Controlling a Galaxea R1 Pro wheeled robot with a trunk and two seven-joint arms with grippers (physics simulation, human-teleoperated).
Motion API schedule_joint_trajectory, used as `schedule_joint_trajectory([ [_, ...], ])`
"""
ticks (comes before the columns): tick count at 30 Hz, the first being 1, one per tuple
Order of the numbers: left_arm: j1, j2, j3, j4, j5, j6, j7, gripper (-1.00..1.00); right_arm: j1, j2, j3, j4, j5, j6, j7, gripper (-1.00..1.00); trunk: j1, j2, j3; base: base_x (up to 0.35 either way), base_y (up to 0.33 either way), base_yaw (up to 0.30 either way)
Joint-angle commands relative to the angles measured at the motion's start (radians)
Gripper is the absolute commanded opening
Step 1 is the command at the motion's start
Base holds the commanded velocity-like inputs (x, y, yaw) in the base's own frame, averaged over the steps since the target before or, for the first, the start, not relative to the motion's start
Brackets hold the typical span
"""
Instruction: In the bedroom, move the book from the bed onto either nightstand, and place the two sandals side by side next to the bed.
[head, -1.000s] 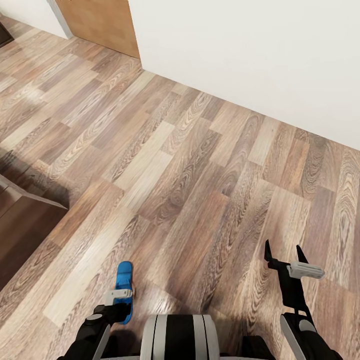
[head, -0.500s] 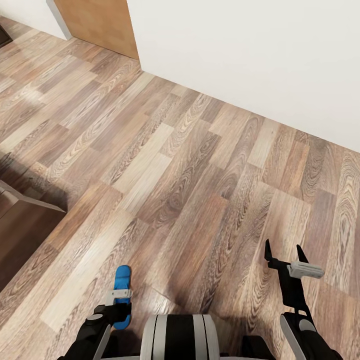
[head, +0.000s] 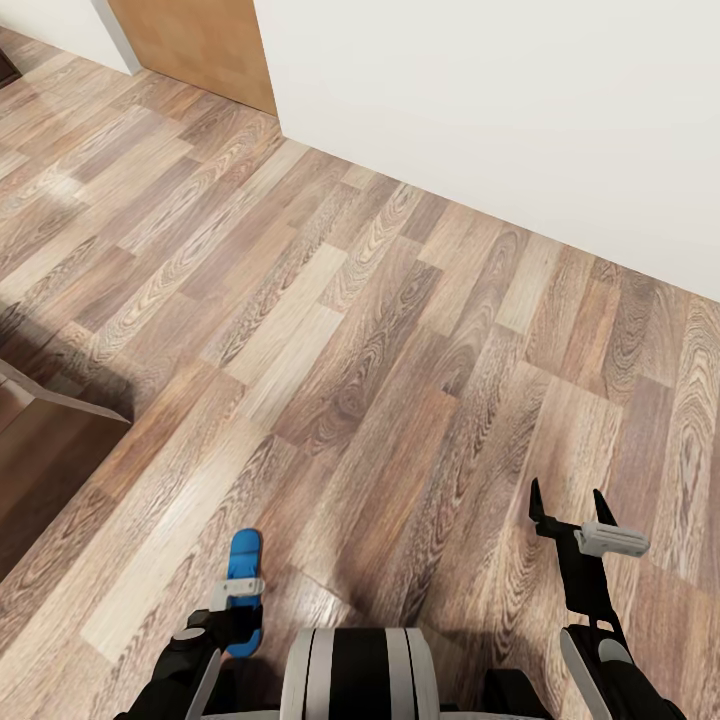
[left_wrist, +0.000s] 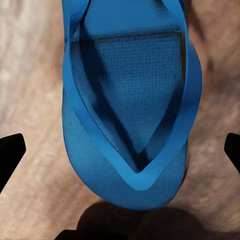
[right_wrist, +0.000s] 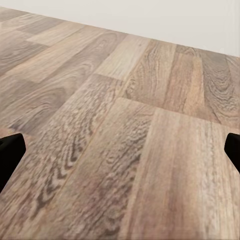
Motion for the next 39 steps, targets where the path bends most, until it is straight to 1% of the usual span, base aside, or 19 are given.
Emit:
schedule_joint_trajectory([
  [1,0.0,-0.001,0.001,-0.001,-0.001,0.005,0.001,1.0,0.0,-0.001,0.002,0.0,-0.002,-0.002,-0.003,1.0,0.0,0.0,0.0,0.0,0.0,0.0],
  [4,0.0,-0.001,0.001,-0.001,-0.001,-0.004,0.001,1.0,0.0,-0.001,0.002,0.0,-0.002,-0.003,-0.003,1.0,0.0,0.0,0.0,0.0,0.0,0.0],
  [5,0.0,-0.001,0.002,-0.001,-0.001,-0.03,0.001,1.0,0.0,-0.001,0.002,0.0,-0.002,-0.003,-0.003,1.0,0.0,0.0,0.0,0.0,0.0,0.0],
  [9,0.0,-0.001,0.003,-0.001,0.0,-0.052,0.001,1.0,0.0,-0.001,0.002,0.0,-0.002,-0.003,-0.003,1.0,0.0,0.0,0.0,0.0,0.0,0.0],
  [16,0.0,-0.003,0.003,-0.003,0.001,-0.068,0.001,1.0,0.0,-0.001,0.002,0.0,-0.002,-0.004,-0.003,1.0,0.0,0.0,0.0,0.0,0.0,0.0],
  [18,0.0,-0.004,0.003,-0.004,0.001,-0.095,0.001,1.0,0.0,-0.002,0.001,0.0,-0.002,-0.004,-0.003,1.0,0.0,0.0,0.0,0.0,0.0,0.0],
  [20,0.0,-0.004,0.003,-0.004,0.001,-0.104,0.002,1.0,0.0,-0.001,0.001,-0.001,-0.002,-0.004,-0.003,1.0,0.0,0.0,0.0,0.0,0.0,0.0],
  [30,-0.002,-0.003,0.003,-0.002,0.002,-0.114,0.001,1.0,0.0,-0.001,0.001,-0.001,-0.002,-0.004,-0.003,1.0,0.0,0.0,0.0,0.0,0.0,0.0],
  [34,-0.002,-0.002,0.003,-0.001,0.002,-0.114,0.001,1.0,0.0,-0.001,0.002,-0.001,-0.002,-0.005,-0.003,1.0,0.002,-0.001,-0.016,0.0,0.0,0.0],
  [39,-0.002,-0.002,0.003,0.0,0.001,-0.115,0.001,1.0,0.0,-0.001,0.002,-0.002,-0.002,-0.005,-0.003,1.0,0.002,-0.001,-0.016,0.0,0.0,0.0],
])
